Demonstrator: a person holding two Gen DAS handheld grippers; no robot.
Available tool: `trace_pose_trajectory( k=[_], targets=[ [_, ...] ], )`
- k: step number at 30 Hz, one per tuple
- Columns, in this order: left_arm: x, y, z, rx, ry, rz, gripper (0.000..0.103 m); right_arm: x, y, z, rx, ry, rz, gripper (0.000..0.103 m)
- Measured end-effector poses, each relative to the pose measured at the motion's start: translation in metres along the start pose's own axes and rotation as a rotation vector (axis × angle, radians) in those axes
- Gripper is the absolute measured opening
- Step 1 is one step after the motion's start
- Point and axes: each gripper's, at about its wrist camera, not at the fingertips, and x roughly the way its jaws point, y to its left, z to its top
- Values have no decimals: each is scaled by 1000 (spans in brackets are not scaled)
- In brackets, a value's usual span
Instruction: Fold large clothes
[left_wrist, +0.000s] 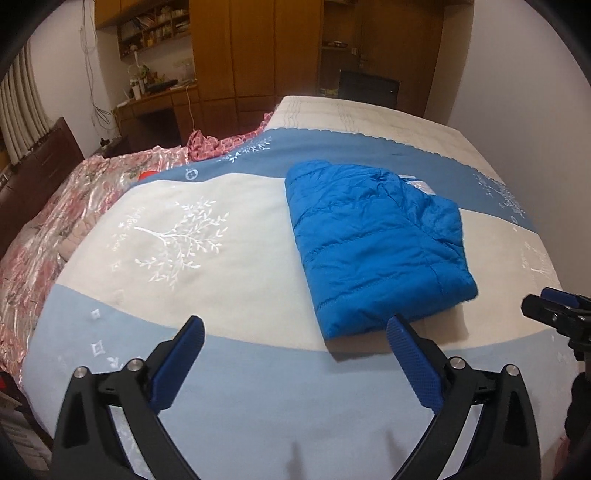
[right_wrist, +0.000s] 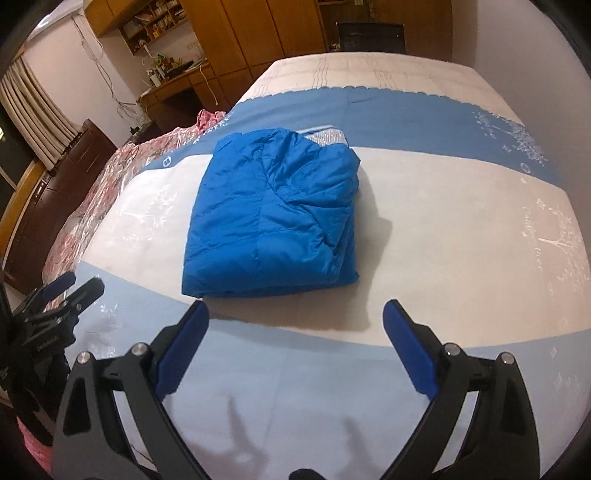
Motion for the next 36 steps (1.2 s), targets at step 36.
trace_pose_trajectory(
  k=[36],
  targets=[
    [-31, 2, -12, 40, 12, 5, 99, -22, 22, -19, 7, 15, -66, 95]
  ],
)
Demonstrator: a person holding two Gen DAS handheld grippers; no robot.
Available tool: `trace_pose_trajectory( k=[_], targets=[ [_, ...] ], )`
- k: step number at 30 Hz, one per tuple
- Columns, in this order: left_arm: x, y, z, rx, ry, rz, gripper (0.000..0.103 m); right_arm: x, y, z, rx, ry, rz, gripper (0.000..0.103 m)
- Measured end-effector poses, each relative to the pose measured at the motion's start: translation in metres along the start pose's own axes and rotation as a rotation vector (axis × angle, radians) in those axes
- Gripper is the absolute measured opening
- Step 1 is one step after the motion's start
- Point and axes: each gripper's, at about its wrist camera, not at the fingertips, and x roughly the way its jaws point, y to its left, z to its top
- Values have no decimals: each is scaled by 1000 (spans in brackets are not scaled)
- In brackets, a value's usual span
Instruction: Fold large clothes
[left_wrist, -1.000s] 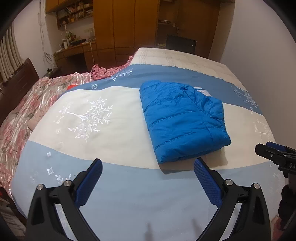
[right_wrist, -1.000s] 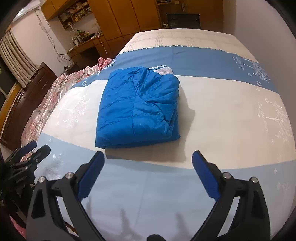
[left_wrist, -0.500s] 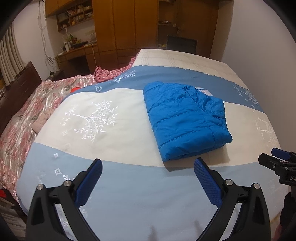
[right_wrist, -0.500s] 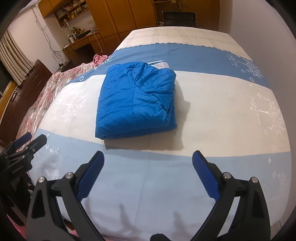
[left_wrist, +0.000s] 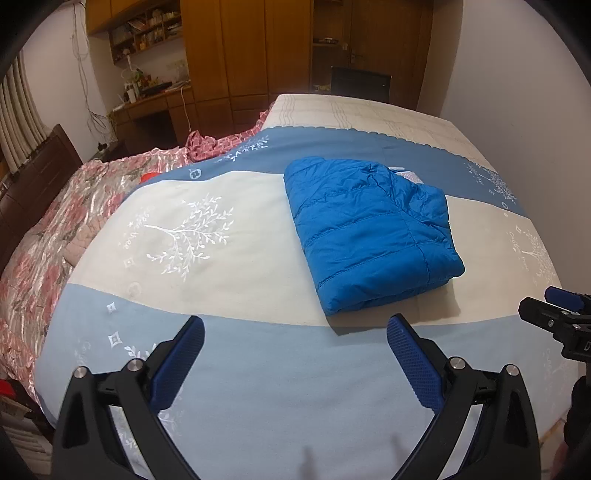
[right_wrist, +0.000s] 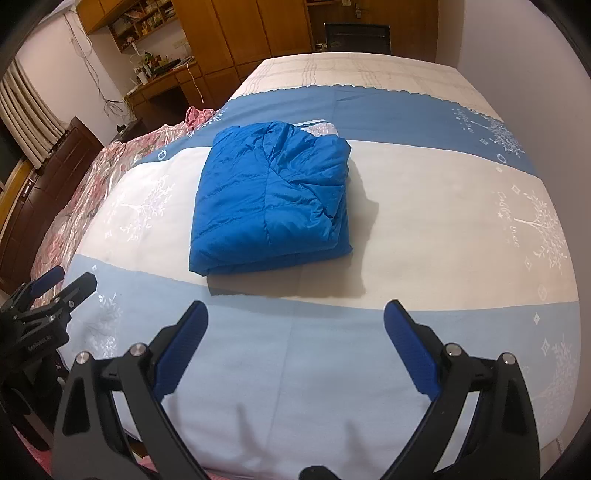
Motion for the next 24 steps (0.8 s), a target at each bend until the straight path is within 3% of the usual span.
trace_pose_trajectory(
  k=[24],
  targets=[
    [-2, 0, -1, 5, 0, -7, 99, 4, -2, 1, -3, 7, 10, 95]
  ],
)
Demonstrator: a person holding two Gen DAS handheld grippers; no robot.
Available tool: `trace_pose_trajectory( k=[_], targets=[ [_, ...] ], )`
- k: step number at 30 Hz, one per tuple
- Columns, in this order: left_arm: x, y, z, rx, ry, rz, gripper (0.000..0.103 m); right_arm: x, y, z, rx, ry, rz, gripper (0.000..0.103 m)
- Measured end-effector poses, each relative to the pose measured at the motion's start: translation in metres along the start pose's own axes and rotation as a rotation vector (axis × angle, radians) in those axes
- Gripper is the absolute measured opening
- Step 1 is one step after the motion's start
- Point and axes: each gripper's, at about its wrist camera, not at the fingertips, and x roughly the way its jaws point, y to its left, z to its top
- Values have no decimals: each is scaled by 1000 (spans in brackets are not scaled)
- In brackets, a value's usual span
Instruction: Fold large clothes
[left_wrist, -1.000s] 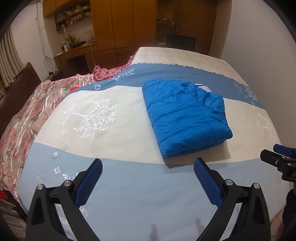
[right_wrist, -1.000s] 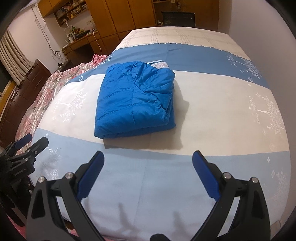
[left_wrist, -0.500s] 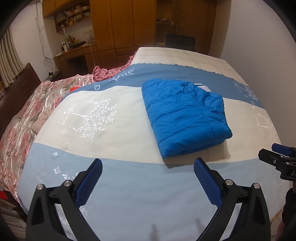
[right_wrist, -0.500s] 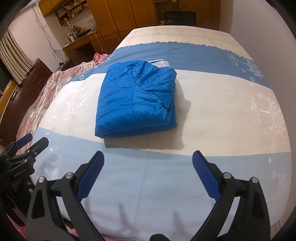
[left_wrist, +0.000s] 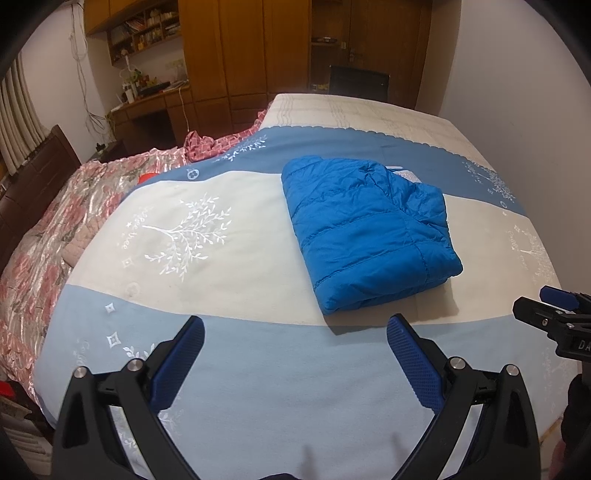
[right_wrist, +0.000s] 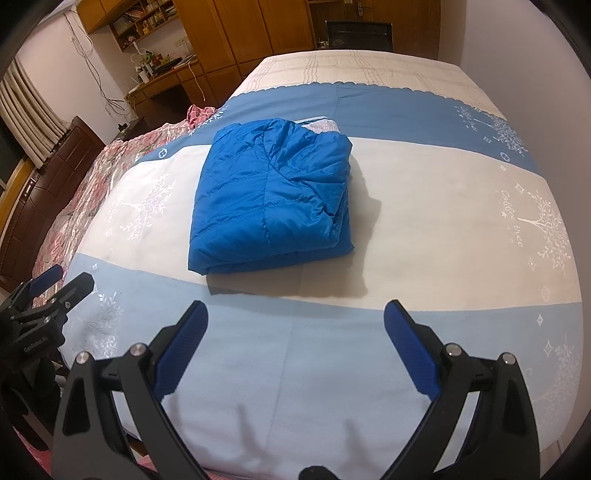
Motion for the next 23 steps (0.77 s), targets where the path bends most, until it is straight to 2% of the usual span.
trace_pose_trajectory(
  k=[23],
  targets=[
    [4, 6, 2, -6, 19, -12, 99, 4, -8, 1, 15, 6, -2, 95]
  ],
)
